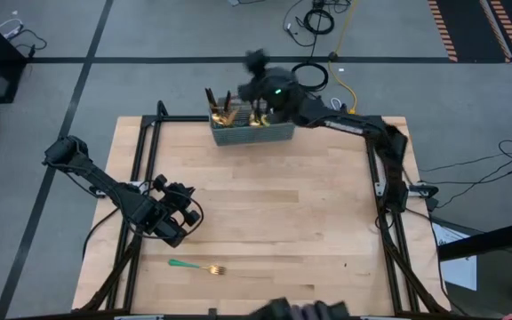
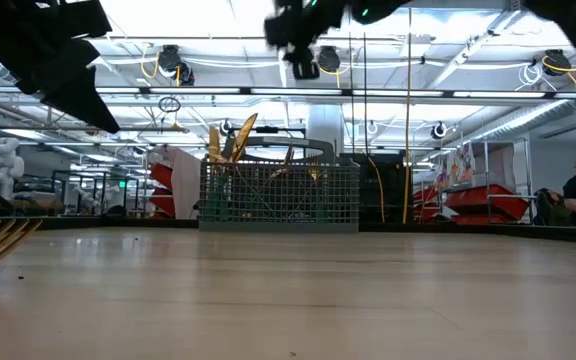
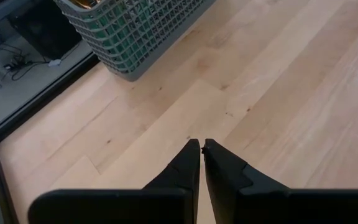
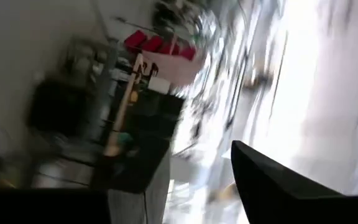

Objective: Sort silverware
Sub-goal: Put the green fork into the gray bin

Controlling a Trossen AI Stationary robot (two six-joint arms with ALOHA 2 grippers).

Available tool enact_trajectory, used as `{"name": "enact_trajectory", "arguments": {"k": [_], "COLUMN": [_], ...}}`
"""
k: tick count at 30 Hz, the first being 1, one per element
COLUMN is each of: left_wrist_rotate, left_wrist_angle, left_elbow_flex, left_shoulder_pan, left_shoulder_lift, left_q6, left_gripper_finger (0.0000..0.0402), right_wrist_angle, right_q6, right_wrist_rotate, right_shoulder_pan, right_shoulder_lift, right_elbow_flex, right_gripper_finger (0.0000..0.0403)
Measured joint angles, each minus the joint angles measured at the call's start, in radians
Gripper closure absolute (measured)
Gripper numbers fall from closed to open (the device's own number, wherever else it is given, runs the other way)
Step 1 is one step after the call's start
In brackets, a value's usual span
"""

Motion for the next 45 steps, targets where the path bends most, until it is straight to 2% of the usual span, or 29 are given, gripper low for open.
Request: {"name": "enact_trajectory", "arguments": {"k": [4,7,9,11,13,15,17,19,23,26,28,33,37,45], "left_wrist_rotate": [0.013,0.016,0.021,0.030,0.041,0.051,0.094,0.191,0.531,0.709,0.740,0.675,0.745,0.847], "left_wrist_angle": [0.001,0.000,-0.002,-0.002,-0.003,-0.002,-0.001,-0.001,0.060,0.172,0.277,0.468,0.490,0.406], "left_elbow_flex": [0.000,0.000,0.000,0.000,0.000,0.000,0.000,0.000,0.000,0.000,0.000,0.001,0.003,0.064], "left_shoulder_pan": [0.000,0.000,0.000,0.000,0.000,0.000,0.000,-0.001,-0.021,-0.062,-0.100,-0.188,-0.247,-0.318], "left_shoulder_lift": [0.000,0.000,0.000,0.000,0.000,0.000,0.000,0.000,0.000,0.000,0.000,0.040,0.144,0.332], "left_q6": [0.000,0.001,0.000,0.001,0.001,0.001,0.001,0.012,0.109,0.109,0.051,-0.123,-0.212,-0.440], "left_gripper_finger": [0.0369,0.0369,0.0369,0.0369,0.0369,0.0369,0.0369,0.0369,0.0370,0.0370,0.0371,0.0395,0.0398,0.0400], "right_wrist_angle": [-0.081,-0.282,-0.466,-0.607,-0.686,-0.735,-0.763,-0.800,-0.921,-1.022,-1.074,-1.167,-1.187,-1.194], "right_q6": [0.480,1.000,1.328,1.572,1.745,1.852,1.895,1.891,1.884,1.878,1.858,1.827,1.831,1.807], "right_wrist_rotate": [0.050,0.036,-0.084,-0.286,-0.473,-0.590,-0.644,-0.638,-0.615,-0.610,-0.610,-0.611,-0.610,-0.613], "right_shoulder_pan": [0.013,0.065,0.113,0.161,0.215,0.271,0.332,0.390,0.455,0.481,0.493,0.512,0.527,0.541], "right_shoulder_lift": [-0.102,-0.167,-0.207,-0.234,-0.238,-0.224,-0.204,-0.180,-0.132,-0.105,-0.099,-0.099,-0.099,-0.099], "right_elbow_flex": [0.002,0.002,0.002,0.002,0.002,0.002,0.001,0.001,0.001,-0.001,-0.001,0.000,0.000,0.000], "right_gripper_finger": [0.0242,0.0241,0.0241,0.0241,0.0241,0.0241,0.0241,0.0241,0.0244,0.0249,0.0251,0.0252,0.0253,0.0253]}}
